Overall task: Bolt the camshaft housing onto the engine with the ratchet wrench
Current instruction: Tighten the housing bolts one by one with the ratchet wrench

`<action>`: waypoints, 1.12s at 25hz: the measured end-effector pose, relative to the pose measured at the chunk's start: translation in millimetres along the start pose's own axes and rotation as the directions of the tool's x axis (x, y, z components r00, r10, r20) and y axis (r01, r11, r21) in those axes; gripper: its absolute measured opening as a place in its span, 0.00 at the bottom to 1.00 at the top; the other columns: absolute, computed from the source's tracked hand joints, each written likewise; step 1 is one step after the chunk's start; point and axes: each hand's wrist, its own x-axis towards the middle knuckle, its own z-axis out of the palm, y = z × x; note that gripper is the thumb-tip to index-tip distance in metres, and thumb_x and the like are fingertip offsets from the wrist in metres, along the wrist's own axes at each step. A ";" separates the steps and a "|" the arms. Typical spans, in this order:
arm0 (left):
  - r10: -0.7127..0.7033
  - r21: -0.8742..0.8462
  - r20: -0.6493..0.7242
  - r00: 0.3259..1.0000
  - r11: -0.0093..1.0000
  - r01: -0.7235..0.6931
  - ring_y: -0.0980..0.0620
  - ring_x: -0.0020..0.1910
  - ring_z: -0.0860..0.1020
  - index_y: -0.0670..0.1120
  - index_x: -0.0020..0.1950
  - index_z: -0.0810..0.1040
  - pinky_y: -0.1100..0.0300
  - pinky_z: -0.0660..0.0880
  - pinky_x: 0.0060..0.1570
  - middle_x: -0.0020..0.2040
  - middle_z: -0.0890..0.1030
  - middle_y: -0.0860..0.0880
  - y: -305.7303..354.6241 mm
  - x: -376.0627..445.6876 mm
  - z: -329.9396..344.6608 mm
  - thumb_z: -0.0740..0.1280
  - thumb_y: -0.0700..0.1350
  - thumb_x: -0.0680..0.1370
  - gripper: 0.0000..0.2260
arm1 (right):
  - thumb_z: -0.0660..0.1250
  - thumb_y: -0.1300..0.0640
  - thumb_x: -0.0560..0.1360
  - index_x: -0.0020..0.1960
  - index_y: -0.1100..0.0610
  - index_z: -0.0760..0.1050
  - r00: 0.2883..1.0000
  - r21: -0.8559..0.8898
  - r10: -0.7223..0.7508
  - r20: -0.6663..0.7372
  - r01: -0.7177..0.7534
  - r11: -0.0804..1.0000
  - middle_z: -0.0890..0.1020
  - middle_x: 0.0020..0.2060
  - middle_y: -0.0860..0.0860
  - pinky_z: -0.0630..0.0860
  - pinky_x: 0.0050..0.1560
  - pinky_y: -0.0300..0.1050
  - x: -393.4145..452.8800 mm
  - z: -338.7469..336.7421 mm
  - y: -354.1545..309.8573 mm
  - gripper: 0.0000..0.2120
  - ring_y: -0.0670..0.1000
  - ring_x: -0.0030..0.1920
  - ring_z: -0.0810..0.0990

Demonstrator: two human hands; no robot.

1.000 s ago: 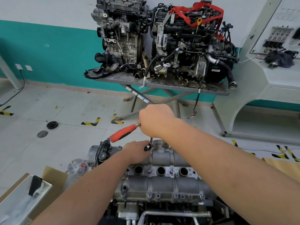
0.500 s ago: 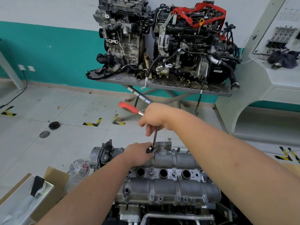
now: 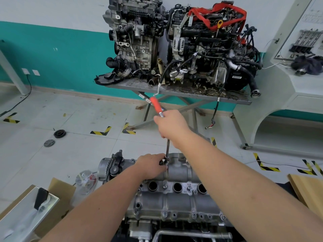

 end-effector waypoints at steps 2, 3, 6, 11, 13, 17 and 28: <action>0.000 0.008 -0.001 1.000 1.000 0.000 0.43 0.61 0.76 0.55 0.67 0.71 0.51 0.72 0.60 0.61 0.80 0.47 -0.1 -0.2 -0.6 0.60 0.58 0.80 0.17 | 0.62 0.43 0.80 0.45 0.51 0.75 0.912 -0.597 -0.339 0.230 0.408 0.691 0.73 0.33 0.48 0.67 0.33 0.44 -0.7 -5.2 -2.2 0.14 0.52 0.33 0.74; 0.001 0.020 -0.003 1.000 1.000 -0.001 0.42 0.61 0.76 0.55 0.67 0.71 0.51 0.72 0.59 0.62 0.80 0.47 0.2 -0.5 -0.6 0.60 0.58 0.80 0.17 | 0.60 0.39 0.80 0.45 0.48 0.75 0.823 -0.675 -0.420 0.382 0.559 0.482 0.72 0.32 0.46 0.65 0.33 0.44 -2.6 -7.7 -4.1 0.15 0.51 0.34 0.73; 0.006 0.040 -0.004 1.000 0.999 -0.006 0.42 0.61 0.75 0.55 0.68 0.71 0.50 0.71 0.59 0.62 0.79 0.47 1.1 -1.6 -1.6 0.60 0.58 0.80 0.18 | 0.59 0.37 0.80 0.36 0.48 0.68 0.705 -0.591 -0.447 0.550 0.707 0.388 0.74 0.31 0.46 0.63 0.30 0.45 -3.9 -12.4 -1.4 0.20 0.48 0.33 0.73; 0.004 0.016 0.002 1.000 1.000 -0.004 0.43 0.61 0.75 0.55 0.69 0.71 0.51 0.71 0.60 0.62 0.79 0.47 0.7 -2.2 -1.4 0.60 0.57 0.80 0.18 | 0.61 0.35 0.79 0.43 0.52 0.75 0.873 -0.617 -0.389 0.293 0.484 0.621 0.78 0.35 0.51 0.72 0.37 0.49 -4.5 -1.9 4.3 0.20 0.56 0.39 0.78; -0.001 0.014 0.014 1.000 1.000 0.001 0.44 0.60 0.76 0.55 0.67 0.71 0.51 0.72 0.58 0.60 0.80 0.48 0.6 -3.0 -1.0 0.60 0.57 0.80 0.17 | 0.62 0.36 0.79 0.43 0.54 0.74 0.924 -0.580 -0.350 0.151 0.370 0.726 0.78 0.36 0.52 0.69 0.36 0.49 -4.8 3.6 4.8 0.21 0.58 0.40 0.77; 0.006 0.012 0.012 1.000 1.000 -0.006 0.44 0.58 0.77 0.54 0.55 0.71 0.51 0.72 0.57 0.57 0.81 0.48 1.2 -2.1 -0.8 0.59 0.58 0.80 0.09 | 0.64 0.38 0.79 0.46 0.54 0.74 0.977 -0.482 -0.208 -0.052 0.158 0.862 0.77 0.38 0.52 0.65 0.32 0.46 -4.4 10.0 4.0 0.18 0.58 0.41 0.76; 0.023 0.040 0.012 1.000 0.999 -0.024 0.42 0.60 0.75 0.53 0.65 0.71 0.51 0.70 0.54 0.61 0.79 0.47 2.9 -4.2 -4.0 0.59 0.58 0.80 0.16 | 0.49 0.33 0.80 0.41 0.50 0.66 0.754 -0.690 -0.603 0.260 0.582 0.430 0.70 0.29 0.46 0.61 0.30 0.45 -9.3 -3.1 20.6 0.23 0.55 0.33 0.74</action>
